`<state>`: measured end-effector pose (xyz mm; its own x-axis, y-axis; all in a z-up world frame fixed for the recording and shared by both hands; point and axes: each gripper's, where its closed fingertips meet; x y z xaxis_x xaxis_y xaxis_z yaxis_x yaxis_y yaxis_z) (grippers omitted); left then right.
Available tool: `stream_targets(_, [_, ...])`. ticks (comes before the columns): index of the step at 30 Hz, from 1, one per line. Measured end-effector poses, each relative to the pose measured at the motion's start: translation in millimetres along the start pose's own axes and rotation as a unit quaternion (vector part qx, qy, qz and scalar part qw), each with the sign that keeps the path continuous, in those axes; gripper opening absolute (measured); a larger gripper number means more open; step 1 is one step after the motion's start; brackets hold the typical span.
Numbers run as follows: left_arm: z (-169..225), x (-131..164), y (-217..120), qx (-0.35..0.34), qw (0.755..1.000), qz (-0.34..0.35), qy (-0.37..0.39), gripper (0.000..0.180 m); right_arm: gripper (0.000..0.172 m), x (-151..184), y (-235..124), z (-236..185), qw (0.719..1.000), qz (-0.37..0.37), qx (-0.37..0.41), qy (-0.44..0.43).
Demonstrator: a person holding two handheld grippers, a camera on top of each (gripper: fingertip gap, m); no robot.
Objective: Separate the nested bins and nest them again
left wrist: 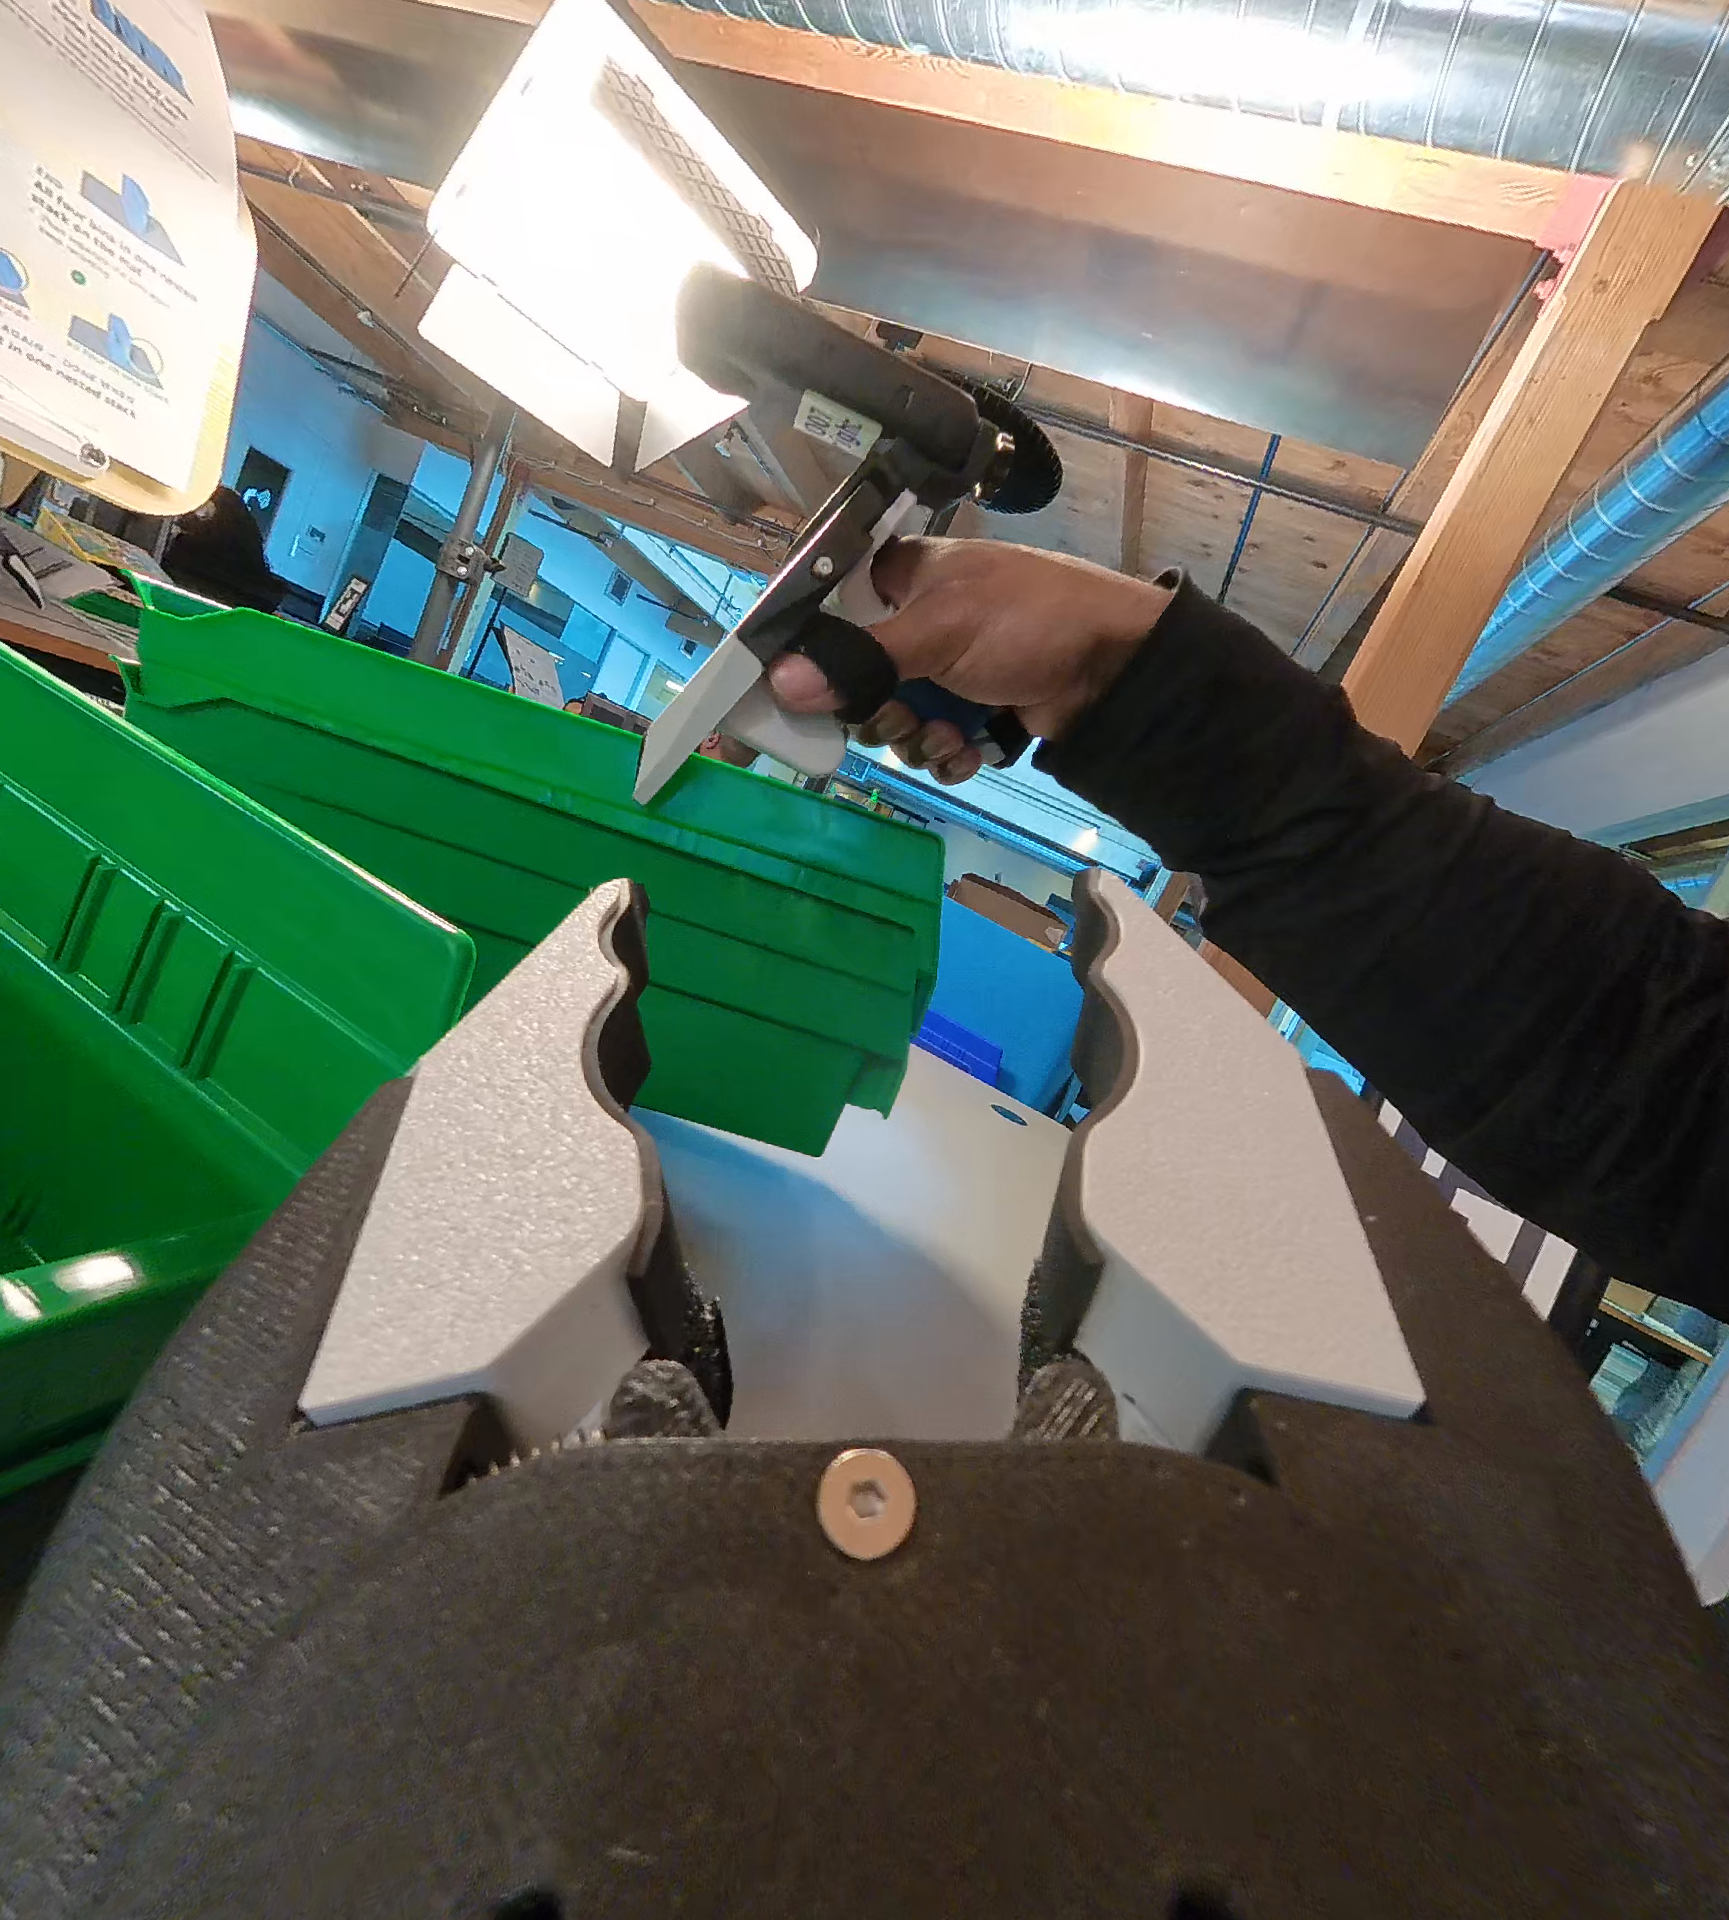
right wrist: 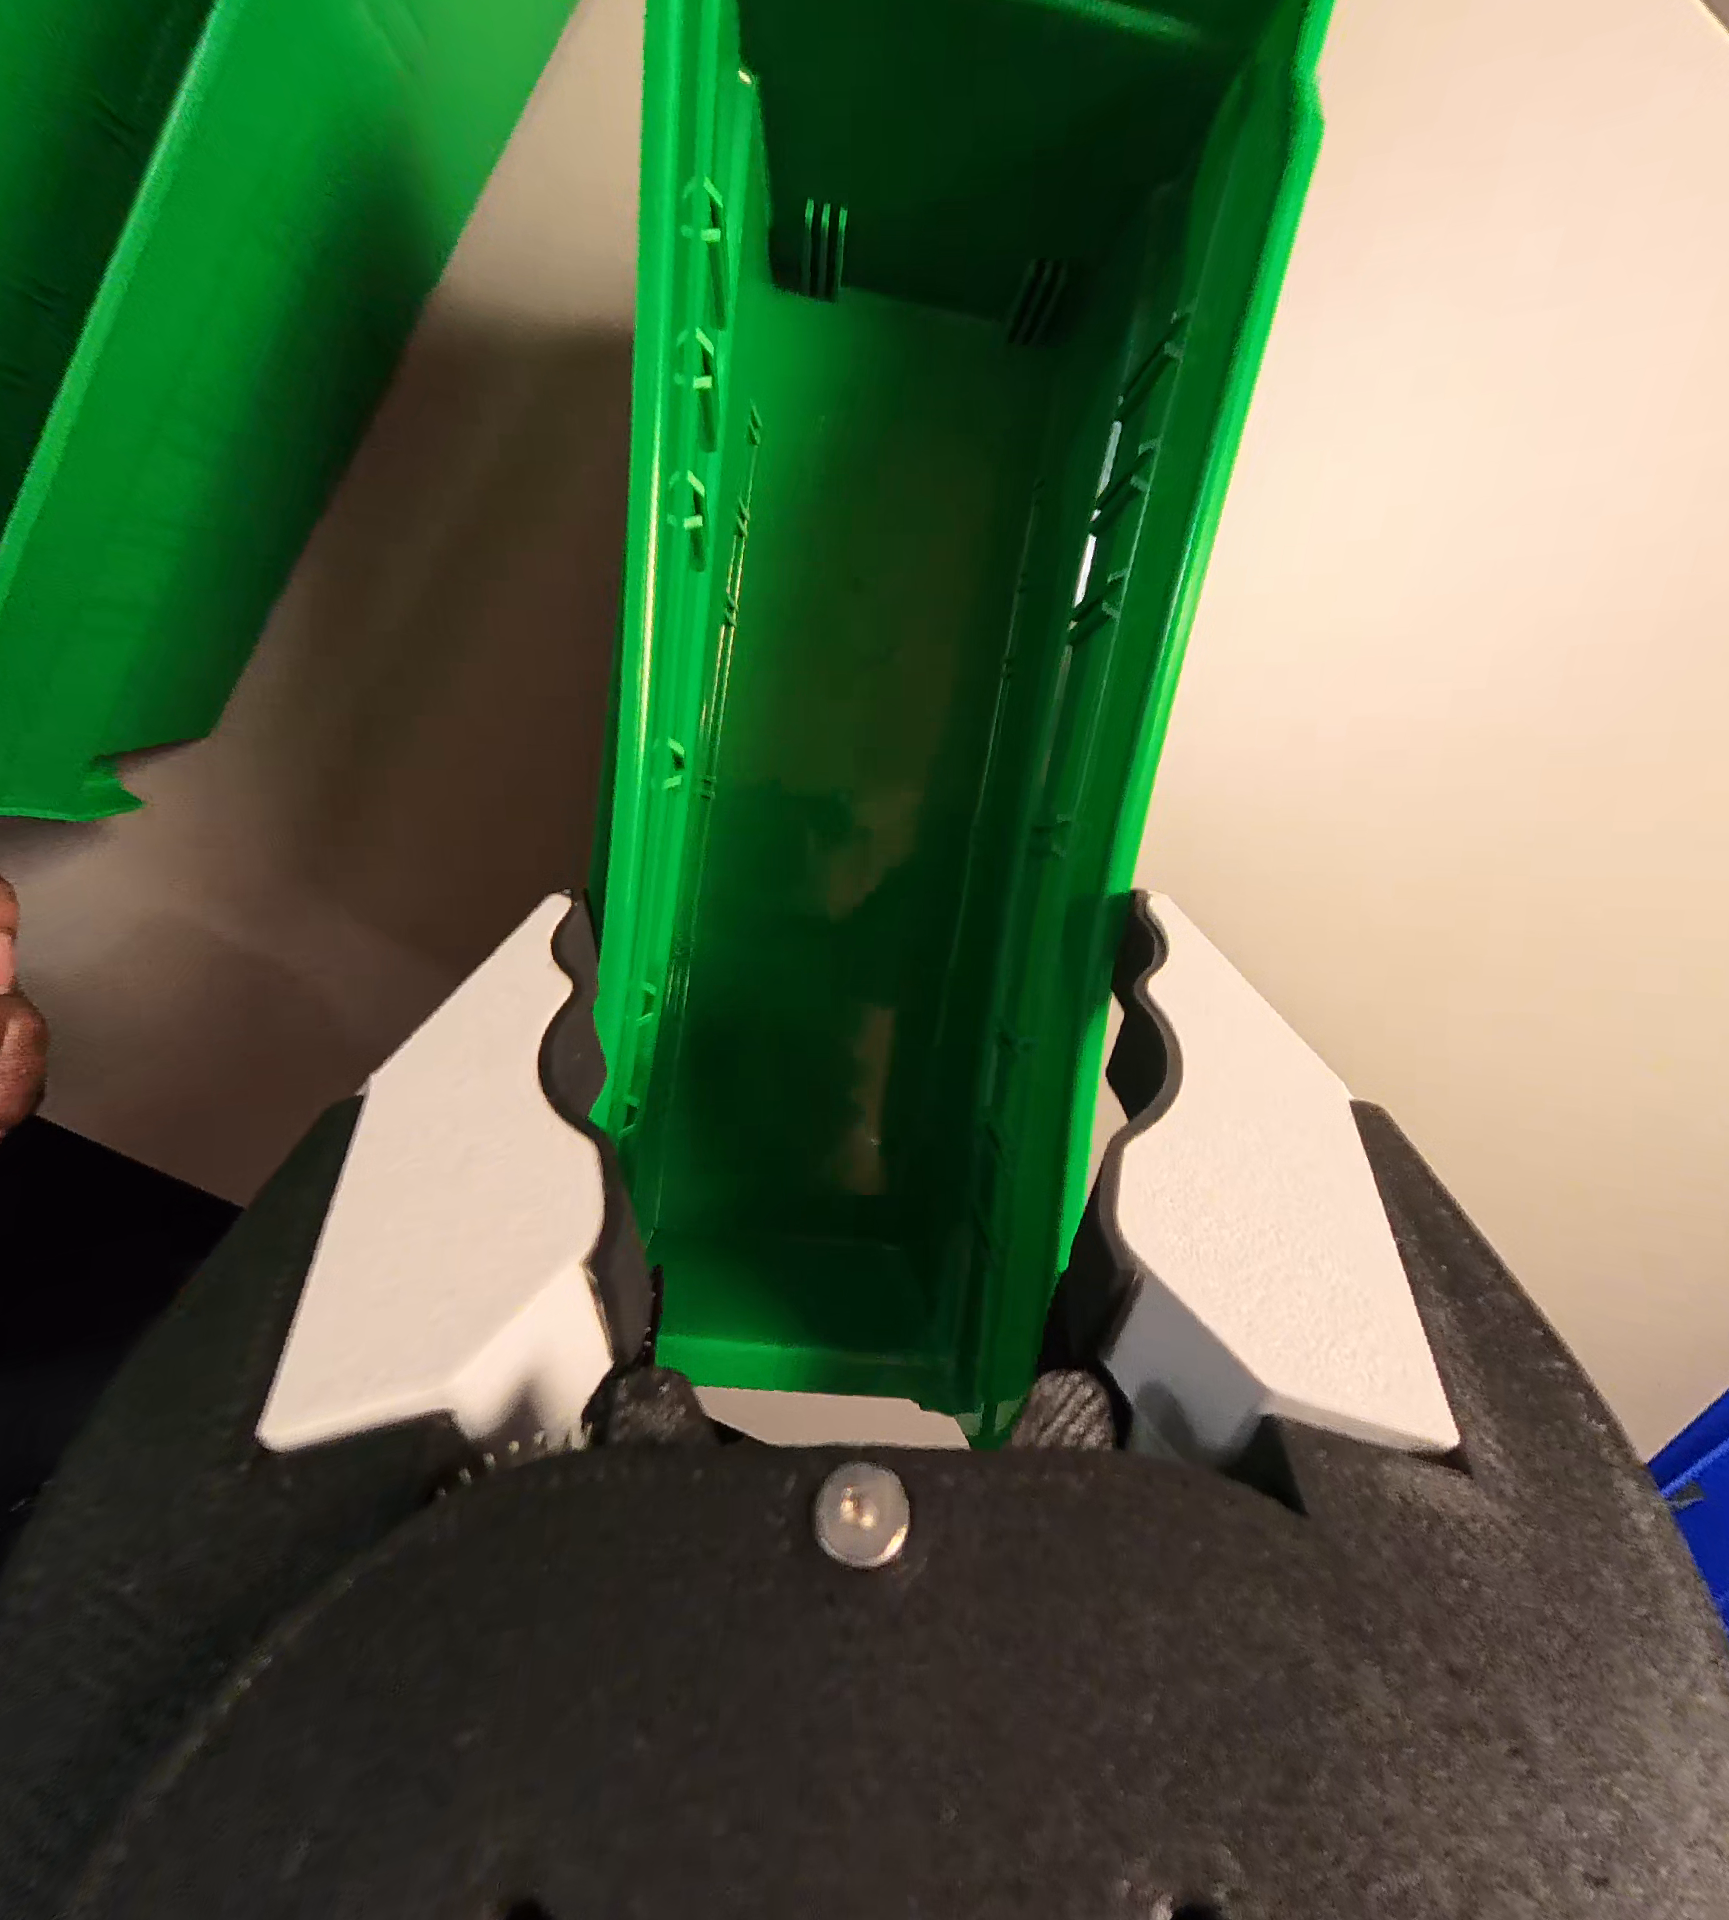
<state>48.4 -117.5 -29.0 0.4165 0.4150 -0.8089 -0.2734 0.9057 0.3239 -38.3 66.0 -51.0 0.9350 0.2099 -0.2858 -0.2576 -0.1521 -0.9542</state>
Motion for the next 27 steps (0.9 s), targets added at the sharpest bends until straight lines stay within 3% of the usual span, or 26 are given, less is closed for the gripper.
stream_targets(16, [0.2,-0.1,0.0,0.0,1.0,0.0,0.001,0.081,0.099,-13.1,-24.3,-15.4,1.0,0.022,-0.019,-0.006])
stream_targets(27, [0.0,-1.1,-0.5,0.002,1.0,0.002,-0.004,0.081,0.1,-21.6,-94.4,6.7,0.995,0.096,-0.007,0.006])
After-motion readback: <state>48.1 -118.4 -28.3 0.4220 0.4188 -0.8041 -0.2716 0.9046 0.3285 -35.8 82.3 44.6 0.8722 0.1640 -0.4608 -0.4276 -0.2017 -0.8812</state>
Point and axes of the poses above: each gripper's, where its closed fingertips meet, y out along the fingers, x out of its underside, z = x × y across the jaws, and after that the axes turned 9 degrees about -x, right-handed
